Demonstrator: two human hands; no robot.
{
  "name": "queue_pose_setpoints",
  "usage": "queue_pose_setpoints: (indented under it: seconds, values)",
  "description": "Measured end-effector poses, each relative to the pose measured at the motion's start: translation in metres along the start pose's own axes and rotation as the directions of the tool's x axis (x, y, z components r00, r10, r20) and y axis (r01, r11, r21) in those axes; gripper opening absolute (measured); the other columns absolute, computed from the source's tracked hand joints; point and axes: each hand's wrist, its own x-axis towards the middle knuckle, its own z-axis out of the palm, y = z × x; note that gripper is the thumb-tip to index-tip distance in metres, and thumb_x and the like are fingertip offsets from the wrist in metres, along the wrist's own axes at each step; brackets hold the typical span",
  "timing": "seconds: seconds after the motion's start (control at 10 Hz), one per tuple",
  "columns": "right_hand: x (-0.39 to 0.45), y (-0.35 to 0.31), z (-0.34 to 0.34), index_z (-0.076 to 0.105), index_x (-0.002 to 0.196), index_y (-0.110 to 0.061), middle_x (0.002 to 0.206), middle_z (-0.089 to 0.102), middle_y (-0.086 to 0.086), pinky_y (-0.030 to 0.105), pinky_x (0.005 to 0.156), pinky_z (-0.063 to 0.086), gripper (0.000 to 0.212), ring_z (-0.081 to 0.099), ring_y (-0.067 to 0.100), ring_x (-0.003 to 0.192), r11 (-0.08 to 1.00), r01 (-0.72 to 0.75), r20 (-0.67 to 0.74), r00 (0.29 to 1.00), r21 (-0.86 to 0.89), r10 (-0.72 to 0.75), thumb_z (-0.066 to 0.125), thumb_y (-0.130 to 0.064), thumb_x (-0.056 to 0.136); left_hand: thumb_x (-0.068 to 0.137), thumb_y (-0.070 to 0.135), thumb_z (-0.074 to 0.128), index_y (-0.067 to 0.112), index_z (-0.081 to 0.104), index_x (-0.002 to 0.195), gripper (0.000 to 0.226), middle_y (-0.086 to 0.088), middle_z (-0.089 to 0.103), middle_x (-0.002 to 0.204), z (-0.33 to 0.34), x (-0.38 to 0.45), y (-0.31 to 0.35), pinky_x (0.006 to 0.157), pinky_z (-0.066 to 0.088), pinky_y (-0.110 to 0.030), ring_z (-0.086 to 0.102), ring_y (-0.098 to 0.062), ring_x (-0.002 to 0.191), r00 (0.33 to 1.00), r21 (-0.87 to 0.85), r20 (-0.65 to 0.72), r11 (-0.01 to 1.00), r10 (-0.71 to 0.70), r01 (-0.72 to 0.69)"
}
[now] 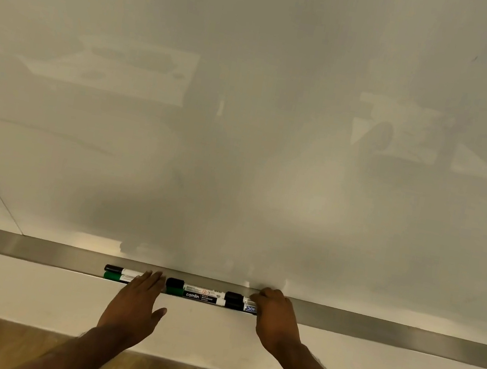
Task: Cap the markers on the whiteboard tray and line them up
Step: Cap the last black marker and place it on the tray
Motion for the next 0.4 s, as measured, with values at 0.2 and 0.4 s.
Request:
queue_pose_setpoints:
  seconds: [0.2, 0.4]
  values:
    - [-0.0014, -0.0048, 0.0001, 0.057, 0.124, -0.024, 0.121, 0.058, -0.001, 0.032, 0.091, 0.038, 0.036, 0.049, 0.022, 0.113, 0.999, -0.024, -0.009, 1.000, 0.028, 0.024, 0.050, -0.014, 0.090, 0.094, 0.046, 0.044, 0.017, 0.007, 0.149, 0.072, 0.000, 0.011, 0.160, 0.0029, -0.0063, 0.0013, 0.119, 0.013, -0.033, 0.008, -0.017, 0.147, 0.999, -0.044, 0.047, 0.999, 0.003, -0.001]
    - [-0.0069, -0.0105, -0.0030, 0.055, 0.128, -0.018, 0.128, 0.058, 0.003, 0.035, 0.097, 0.039, 0.040, 0.049, 0.025, 0.118, 0.997, -0.010, -0.121, 0.992, 0.076, 0.019, 0.056, -0.017, 0.088, 0.094, 0.050, 0.040, 0.018, 0.005, 0.149, 0.072, 0.000, 0.008, 0.160, -0.0008, -0.0098, -0.0011, 0.119, 0.010, -0.033, 0.005, -0.017, 0.147, 0.999, -0.026, -0.027, 0.999, 0.040, -0.040]
